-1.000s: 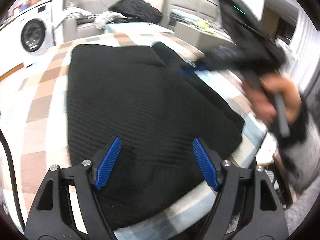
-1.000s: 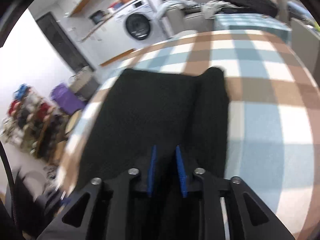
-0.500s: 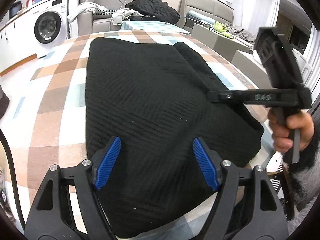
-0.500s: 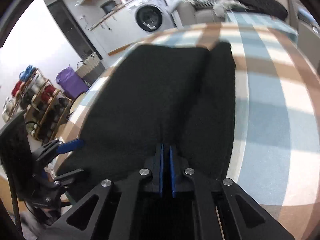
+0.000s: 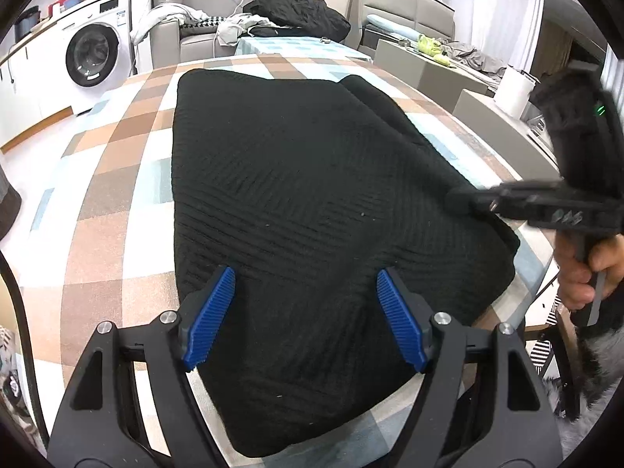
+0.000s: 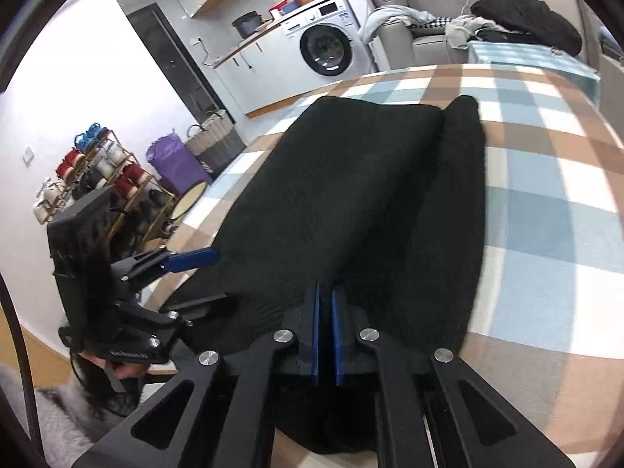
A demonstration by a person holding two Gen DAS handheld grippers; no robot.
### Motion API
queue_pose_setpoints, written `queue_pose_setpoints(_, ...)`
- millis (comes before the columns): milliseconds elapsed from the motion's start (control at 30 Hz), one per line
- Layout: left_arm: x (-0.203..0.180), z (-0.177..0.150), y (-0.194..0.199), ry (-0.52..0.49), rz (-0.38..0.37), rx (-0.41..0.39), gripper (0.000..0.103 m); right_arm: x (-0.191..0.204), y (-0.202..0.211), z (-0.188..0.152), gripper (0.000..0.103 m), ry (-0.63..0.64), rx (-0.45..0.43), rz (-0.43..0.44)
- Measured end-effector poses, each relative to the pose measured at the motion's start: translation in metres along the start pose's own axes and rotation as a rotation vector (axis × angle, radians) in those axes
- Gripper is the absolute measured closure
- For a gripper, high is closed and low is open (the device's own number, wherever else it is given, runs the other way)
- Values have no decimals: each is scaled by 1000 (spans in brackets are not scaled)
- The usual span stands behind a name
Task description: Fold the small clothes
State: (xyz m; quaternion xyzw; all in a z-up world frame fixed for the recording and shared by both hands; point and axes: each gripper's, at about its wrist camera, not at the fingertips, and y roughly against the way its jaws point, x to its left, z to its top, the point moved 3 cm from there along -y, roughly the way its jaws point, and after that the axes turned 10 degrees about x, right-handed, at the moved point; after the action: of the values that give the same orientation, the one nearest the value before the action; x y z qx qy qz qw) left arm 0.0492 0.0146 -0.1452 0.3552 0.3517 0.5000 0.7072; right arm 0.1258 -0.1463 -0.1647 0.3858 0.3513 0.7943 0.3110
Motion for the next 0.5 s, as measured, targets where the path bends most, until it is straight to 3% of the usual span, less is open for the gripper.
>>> queue_pose_setpoints(67,3,-1,1,7,6,3,30,-7,-9,-4,98,-25,45,-20)
queue_pose_setpoints(167,14,-4,10,35,31,-19,30,-7,12,-1,85,-48,-13,11)
queue_pose_setpoints(233,26,-6,15,73,42,-27,30,-12,29,-2,58,-59,-60,-17)
queue_pose_setpoints(267,35,-7,17,103,47,-28,30,-14,34,-3,54,-63,-68,-35)
queue_pose_setpoints(500,66,-14,13,202,50,-9,30,-40,31,-10,49,-143,-36,7)
